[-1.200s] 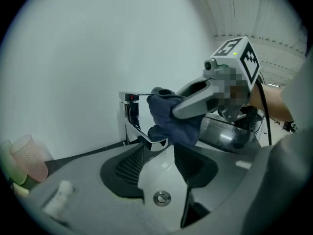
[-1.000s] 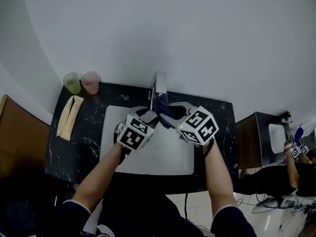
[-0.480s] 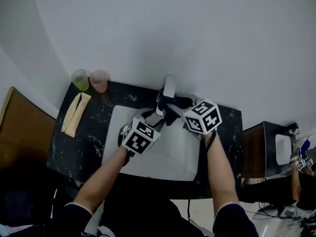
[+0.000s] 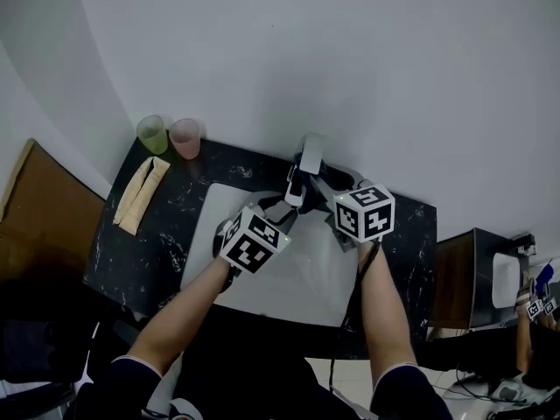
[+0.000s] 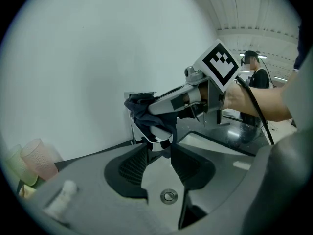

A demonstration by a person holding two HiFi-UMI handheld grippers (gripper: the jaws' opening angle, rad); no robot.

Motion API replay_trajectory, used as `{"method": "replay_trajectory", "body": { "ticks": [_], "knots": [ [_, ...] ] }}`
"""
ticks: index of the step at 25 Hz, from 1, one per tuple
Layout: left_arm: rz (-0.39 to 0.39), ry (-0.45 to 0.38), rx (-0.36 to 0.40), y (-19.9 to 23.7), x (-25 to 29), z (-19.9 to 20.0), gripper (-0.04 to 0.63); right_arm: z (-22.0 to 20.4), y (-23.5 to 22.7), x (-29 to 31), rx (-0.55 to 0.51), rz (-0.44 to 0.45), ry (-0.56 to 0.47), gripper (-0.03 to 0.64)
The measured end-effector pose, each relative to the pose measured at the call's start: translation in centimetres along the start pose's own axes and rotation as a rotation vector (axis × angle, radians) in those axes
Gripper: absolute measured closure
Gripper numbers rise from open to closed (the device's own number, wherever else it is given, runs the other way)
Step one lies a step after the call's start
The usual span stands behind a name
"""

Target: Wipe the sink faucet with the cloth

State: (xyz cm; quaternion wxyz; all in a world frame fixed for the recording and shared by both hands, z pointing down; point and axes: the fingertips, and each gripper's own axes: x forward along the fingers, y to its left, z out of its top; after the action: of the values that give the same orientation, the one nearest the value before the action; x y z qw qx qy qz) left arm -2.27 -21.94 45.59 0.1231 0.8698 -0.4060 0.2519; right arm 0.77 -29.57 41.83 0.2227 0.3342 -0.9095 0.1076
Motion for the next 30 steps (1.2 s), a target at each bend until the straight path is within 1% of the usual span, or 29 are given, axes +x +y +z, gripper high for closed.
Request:
{"method": "replay_trajectory", "body": {
  "ticks": [7,10,13,16,19,23,26,30],
  "knots": [
    [-0.004,0.01,-0.002,-0.4,0.3,-0.1,0.442,-1.1,-1.0,-1.2,0.173,-0.113,-0.074,0.515],
    [-0.004,0.012,0.002,-0.5,0.4,-0.1,0.442,-1.7,-1.4,-1.8,0.192,-0.131,-0.073,0.517],
    [-0.008,0.016,0.007,-0.6,0.4,-0.2,0.443,-1.5,-0.7,-2.0,0.13,-0.097,-0.051,0.518],
    [-0.011,0.017,0.014,-0.6,0.4,-0.1,0.443,-0.9,1.0,-1.5,0.008,-0.026,-0.007,0.52],
    [-0.014,0.02,0.022,-0.7,0.4,-0.1,0.443,-0.6,2.6,-1.1,-0.114,0.026,0.056,0.52],
    [-0.02,0.026,0.027,-0.7,0.4,-0.1,0.443,-0.9,4.4,-1.4,-0.229,0.101,0.132,0.523],
    [-0.025,0.026,0.025,-0.7,0.5,-0.2,0.442,-1.3,5.7,-1.9,-0.27,0.155,0.17,0.523],
    [-0.027,0.007,0.016,-0.8,0.4,-0.3,0.442,-2.1,7.3,-3.0,-0.261,0.21,0.187,0.523]
  ]
}}
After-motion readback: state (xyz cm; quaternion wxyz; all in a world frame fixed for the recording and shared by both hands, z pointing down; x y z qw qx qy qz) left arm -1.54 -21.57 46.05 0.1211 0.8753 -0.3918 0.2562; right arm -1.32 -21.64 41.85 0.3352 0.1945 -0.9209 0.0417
